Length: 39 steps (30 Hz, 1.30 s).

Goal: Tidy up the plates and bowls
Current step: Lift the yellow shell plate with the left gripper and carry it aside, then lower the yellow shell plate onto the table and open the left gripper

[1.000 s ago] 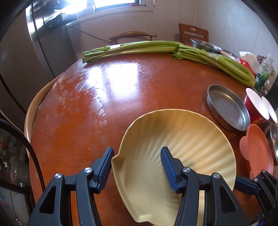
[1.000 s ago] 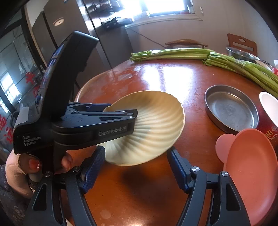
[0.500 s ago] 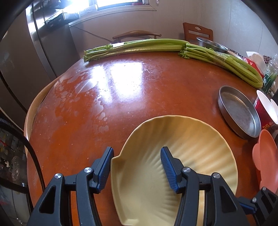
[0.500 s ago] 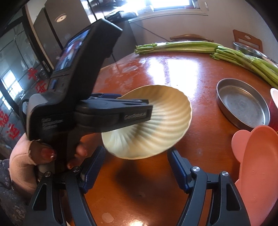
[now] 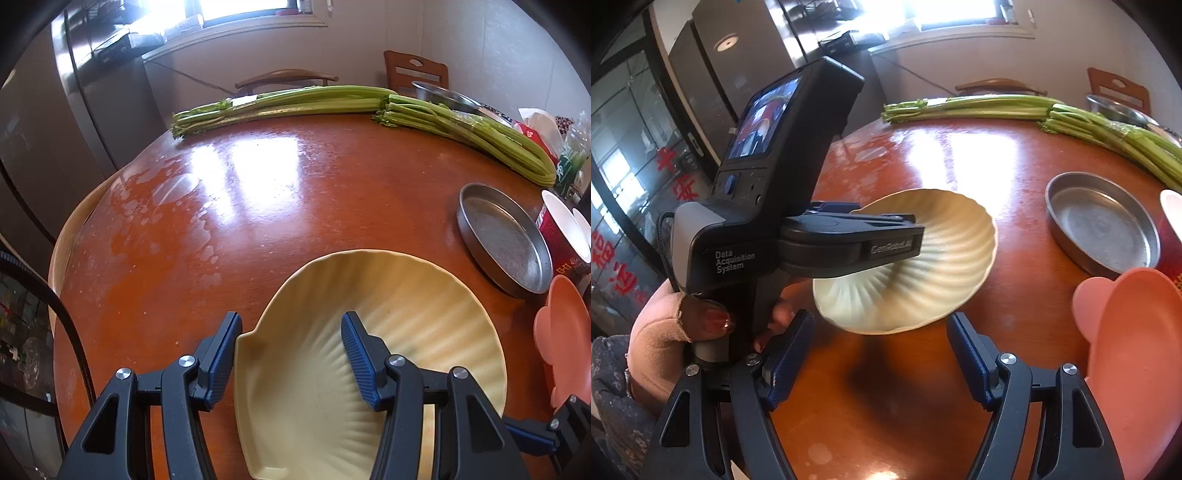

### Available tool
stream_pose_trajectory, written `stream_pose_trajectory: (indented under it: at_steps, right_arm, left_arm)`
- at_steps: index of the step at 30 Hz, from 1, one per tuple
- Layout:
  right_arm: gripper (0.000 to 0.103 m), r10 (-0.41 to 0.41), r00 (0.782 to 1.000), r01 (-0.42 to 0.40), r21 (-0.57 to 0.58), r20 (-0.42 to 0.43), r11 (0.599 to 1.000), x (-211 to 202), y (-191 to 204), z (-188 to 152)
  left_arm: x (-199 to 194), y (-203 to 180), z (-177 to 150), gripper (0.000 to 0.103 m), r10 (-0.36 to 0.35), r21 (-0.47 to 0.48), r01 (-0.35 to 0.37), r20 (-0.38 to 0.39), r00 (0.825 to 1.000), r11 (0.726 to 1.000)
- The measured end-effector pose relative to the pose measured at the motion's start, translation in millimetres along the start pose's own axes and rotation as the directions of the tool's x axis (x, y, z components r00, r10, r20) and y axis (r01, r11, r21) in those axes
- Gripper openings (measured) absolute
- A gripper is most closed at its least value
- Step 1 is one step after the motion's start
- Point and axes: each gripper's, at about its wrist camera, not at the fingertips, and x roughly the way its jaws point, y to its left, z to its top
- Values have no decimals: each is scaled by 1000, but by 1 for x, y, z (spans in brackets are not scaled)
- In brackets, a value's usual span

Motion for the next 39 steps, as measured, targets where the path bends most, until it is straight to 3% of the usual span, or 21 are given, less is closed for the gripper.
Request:
stream_pose_trajectory:
  at_steps: [10,13,23,29,39]
  right_arm:
    - [76,-15,999,14,7,30,1000,-10,-6,-6]
    - [76,-15,999,14,33,40,999,-15,-13,-6]
    - [76,-30,994,22,77,107,997,-45,-31,-8]
    - [76,-41,989,28,93,143,995,-63,-38,-7]
    - [76,-60,978,38,111,202,993,-97,-43,-18]
  left_arm:
    - [-5,-6,2,56,13,3,-13,31,999,1000]
    - [-12,1,2,56,41,-32,-39,56,998,999]
    - [-52,17,-2,59,23,-147,-2,143,990,989]
    - [-79,0,-10,59,8,-153,21,185,983,988]
    - [-123,-51,-21,60,-62,-64,80,248,967,995]
